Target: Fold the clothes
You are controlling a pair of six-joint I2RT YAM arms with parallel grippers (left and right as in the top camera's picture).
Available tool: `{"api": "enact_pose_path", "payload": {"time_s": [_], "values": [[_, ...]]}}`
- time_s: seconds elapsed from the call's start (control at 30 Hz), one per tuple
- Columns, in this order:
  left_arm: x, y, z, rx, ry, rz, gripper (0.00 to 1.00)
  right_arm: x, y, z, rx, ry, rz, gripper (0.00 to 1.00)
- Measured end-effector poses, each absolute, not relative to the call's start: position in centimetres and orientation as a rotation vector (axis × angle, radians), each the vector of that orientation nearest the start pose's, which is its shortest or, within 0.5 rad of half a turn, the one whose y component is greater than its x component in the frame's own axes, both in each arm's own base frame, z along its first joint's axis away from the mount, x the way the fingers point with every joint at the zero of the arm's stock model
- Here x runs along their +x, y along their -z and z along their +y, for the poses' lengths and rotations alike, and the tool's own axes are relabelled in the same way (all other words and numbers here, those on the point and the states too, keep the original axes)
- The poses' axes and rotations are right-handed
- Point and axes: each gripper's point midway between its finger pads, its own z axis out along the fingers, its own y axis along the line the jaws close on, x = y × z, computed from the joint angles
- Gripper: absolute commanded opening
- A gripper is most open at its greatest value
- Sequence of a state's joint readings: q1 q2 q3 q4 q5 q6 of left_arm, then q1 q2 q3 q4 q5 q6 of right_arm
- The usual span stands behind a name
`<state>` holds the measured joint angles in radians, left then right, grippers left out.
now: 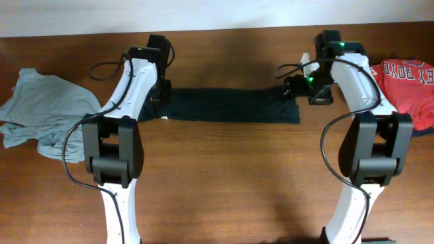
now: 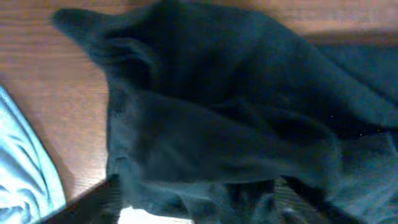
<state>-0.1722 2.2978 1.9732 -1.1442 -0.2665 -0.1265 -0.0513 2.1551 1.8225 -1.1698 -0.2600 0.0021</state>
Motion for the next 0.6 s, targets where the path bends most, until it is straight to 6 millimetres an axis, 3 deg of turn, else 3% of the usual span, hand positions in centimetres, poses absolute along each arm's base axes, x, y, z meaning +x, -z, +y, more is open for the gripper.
{"api": "enact_pose_path", "payload": {"time_s": [0.13, 0.43, 0.6], "values": [[47.6, -6.7, -3.0, -0.047, -0.317, 2.947, 0.99, 44.0, -6.6, 2.6, 0.048, -0.426, 3.011, 0.8], [49.0, -14.8, -0.6, -0.227, -0.021, 2.779, 0.99, 42.6, -1.8, 3.2, 0.076, -0.475, 3.02, 0.76], [48.9, -16.4, 0.8, -0.275, 0.051, 2.741, 0.99, 42.7, -1.0, 3.2, 0.106, -0.477, 2.99, 0.73]]}}
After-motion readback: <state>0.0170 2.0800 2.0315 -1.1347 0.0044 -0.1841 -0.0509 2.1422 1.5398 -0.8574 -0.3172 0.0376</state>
